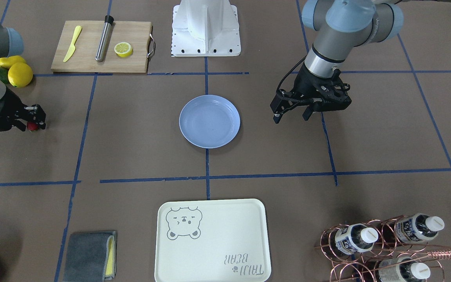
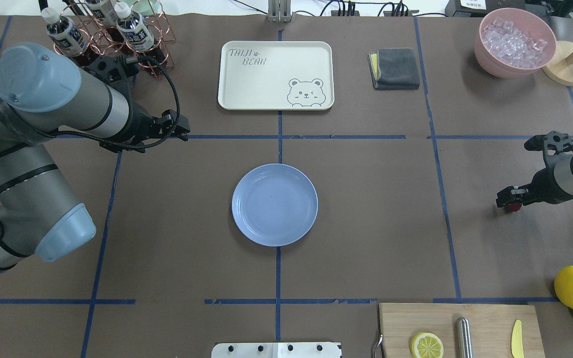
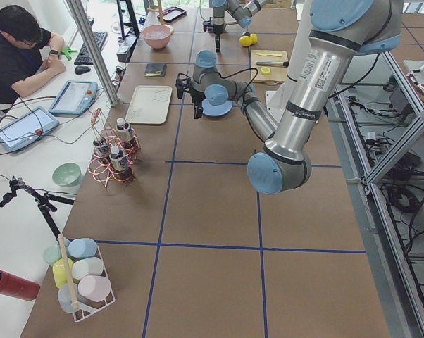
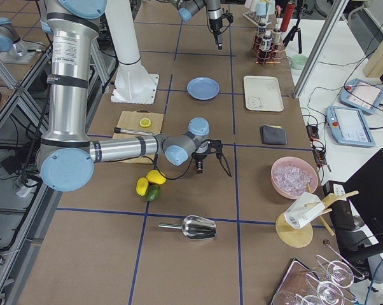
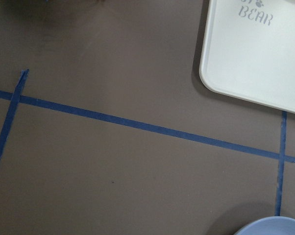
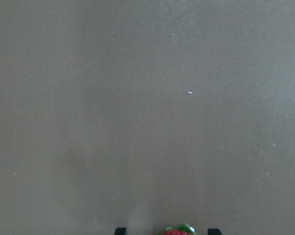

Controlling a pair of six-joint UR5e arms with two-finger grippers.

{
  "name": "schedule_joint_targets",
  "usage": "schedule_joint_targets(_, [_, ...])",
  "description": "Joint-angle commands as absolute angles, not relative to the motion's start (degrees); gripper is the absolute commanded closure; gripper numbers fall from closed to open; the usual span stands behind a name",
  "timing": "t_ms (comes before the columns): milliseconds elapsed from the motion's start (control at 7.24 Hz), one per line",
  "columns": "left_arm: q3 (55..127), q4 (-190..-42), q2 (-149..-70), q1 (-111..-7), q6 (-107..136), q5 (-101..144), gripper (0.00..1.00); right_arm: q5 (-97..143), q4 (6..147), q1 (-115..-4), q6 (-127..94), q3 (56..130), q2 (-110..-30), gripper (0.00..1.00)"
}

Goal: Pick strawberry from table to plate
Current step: 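Lift the strawberry with the right gripper and carry it toward the plate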

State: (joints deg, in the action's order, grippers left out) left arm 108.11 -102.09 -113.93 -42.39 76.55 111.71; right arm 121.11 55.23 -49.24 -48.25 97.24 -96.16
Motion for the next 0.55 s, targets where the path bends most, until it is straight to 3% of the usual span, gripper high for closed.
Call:
schedule_joint_targets(0, [107.93,-102.74,-113.55,-42.36,76.55,111.71,0.0,121.03,55.2,-49.31,-48.25,97.21,-96.24,0.66])
schedule_joint_targets(138, [107.93,-102.74,-113.55,-42.36,76.55,111.71,0.0,120.94,54.76,-49.48,-48.25,97.56,-96.5,0.92])
schedule_joint_targets(276, [107.84,-102.74,-113.55,-42.36,76.55,111.71,0.0,121.29,54.84,-49.57,-48.08,99.3,-96.85,1.0])
schedule_joint_targets(415, [107.84,-102.74,-113.55,-42.36,76.55,111.71,0.0,121.64,55.28,-50.01,-48.16,101.93,-96.77,1.0])
